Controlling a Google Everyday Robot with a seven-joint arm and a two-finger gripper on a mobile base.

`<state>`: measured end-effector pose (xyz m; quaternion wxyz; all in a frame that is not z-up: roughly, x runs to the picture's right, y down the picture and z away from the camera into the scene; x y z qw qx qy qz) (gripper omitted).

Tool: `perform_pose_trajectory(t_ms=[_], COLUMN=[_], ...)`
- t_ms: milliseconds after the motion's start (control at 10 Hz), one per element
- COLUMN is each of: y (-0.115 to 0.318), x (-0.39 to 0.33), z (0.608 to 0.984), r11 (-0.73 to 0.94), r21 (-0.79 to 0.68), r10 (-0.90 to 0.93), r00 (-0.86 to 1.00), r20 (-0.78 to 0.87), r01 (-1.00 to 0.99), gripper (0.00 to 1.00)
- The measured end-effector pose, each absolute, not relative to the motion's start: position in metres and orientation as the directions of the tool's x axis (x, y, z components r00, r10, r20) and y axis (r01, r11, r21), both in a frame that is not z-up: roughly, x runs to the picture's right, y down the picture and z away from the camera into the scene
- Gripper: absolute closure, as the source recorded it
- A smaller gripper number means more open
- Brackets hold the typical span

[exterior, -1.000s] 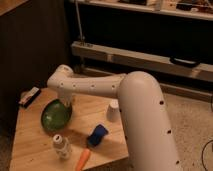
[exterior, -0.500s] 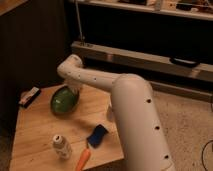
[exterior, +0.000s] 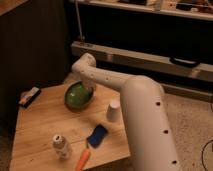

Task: Drag the ceramic bowl in a circle

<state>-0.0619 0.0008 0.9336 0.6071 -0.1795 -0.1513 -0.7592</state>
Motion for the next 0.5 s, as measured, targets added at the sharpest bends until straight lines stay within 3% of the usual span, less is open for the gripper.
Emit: perform_pose_trajectory(t_ms=[500], y=[0.063], x=[-0.002], z=[0.877], r11=[-0.228], r21=[-0.077], r10=[-0.864], r00=[-0.166], r20=[0.475], r01=[0.97], gripper=[0.86])
